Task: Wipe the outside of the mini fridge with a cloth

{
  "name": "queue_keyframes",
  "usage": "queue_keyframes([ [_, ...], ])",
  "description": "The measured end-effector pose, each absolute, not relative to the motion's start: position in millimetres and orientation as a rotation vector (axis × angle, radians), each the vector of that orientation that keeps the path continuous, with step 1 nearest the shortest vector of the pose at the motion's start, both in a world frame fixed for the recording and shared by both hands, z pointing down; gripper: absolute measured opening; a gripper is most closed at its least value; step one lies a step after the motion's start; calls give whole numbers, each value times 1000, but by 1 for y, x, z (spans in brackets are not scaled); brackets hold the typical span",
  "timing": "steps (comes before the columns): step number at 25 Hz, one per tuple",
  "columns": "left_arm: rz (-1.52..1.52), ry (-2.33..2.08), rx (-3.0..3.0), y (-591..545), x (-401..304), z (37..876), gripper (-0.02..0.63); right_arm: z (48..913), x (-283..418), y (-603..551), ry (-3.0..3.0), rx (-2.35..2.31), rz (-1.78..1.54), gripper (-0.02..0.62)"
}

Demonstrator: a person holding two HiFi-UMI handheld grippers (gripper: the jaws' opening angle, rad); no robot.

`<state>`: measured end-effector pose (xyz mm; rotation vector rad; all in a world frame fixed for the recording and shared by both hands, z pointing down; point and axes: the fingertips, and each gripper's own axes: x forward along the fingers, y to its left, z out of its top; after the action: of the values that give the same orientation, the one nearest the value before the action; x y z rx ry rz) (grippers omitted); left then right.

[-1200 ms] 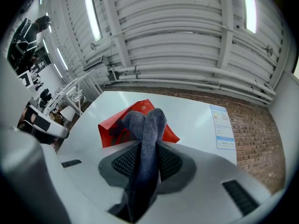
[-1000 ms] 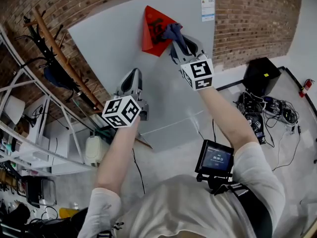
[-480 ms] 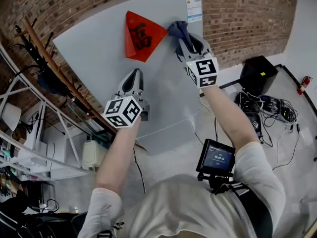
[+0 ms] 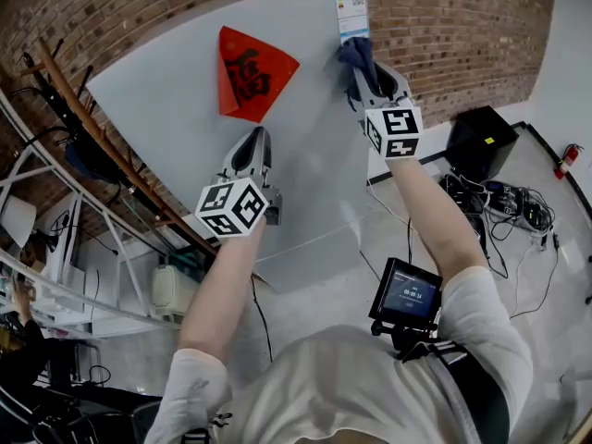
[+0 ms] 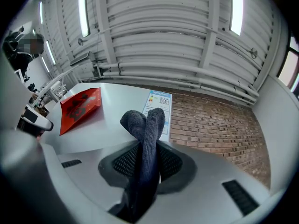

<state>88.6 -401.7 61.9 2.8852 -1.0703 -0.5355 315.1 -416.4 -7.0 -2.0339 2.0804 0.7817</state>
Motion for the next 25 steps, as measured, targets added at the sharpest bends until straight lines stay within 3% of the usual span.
queue_keyframes([
  [12, -519, -1075, 2867, -400, 64, 68, 3, 2, 278, -398, 2110, -1992, 756, 86],
  [25, -492, -1184, 2802, -379, -33, 86, 3, 36, 98, -360, 2376, -1713, 838, 86],
])
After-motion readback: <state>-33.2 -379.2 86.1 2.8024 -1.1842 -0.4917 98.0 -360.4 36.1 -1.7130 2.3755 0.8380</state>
